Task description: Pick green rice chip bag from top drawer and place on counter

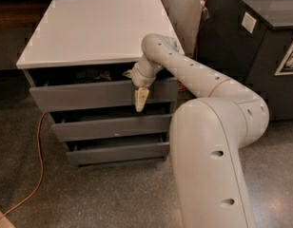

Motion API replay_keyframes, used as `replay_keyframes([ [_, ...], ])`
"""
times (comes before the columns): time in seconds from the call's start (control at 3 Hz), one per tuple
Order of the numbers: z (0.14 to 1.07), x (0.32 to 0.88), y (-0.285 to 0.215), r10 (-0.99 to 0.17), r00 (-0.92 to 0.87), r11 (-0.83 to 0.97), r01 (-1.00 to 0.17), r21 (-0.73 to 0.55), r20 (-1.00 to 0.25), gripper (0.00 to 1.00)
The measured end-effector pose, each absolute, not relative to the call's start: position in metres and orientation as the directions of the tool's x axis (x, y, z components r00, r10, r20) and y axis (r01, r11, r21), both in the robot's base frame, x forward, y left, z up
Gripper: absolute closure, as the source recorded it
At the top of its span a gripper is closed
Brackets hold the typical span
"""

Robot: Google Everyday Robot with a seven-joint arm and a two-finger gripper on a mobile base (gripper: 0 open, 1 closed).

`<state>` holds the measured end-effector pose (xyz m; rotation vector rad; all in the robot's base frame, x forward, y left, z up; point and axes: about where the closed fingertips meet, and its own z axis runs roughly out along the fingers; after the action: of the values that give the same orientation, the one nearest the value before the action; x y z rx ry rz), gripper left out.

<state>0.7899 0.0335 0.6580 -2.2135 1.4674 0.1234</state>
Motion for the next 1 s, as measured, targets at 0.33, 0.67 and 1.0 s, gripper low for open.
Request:
replay_keyframes([
  [0.33,0.6546,0.7929,0.0406,-0.840,0.422,-0.311,-0.890,-0.333,-0.341,0.25],
  [0.67,0.6628,0.7886,0.0441,-0.836,0.422,-0.304,-0.888,-0.344,-0.350,0.47],
  [1.0,0.6599,0.7862,0.0439,-0.837,0.422,-0.304,-0.888,-0.344,-0.350,0.70],
])
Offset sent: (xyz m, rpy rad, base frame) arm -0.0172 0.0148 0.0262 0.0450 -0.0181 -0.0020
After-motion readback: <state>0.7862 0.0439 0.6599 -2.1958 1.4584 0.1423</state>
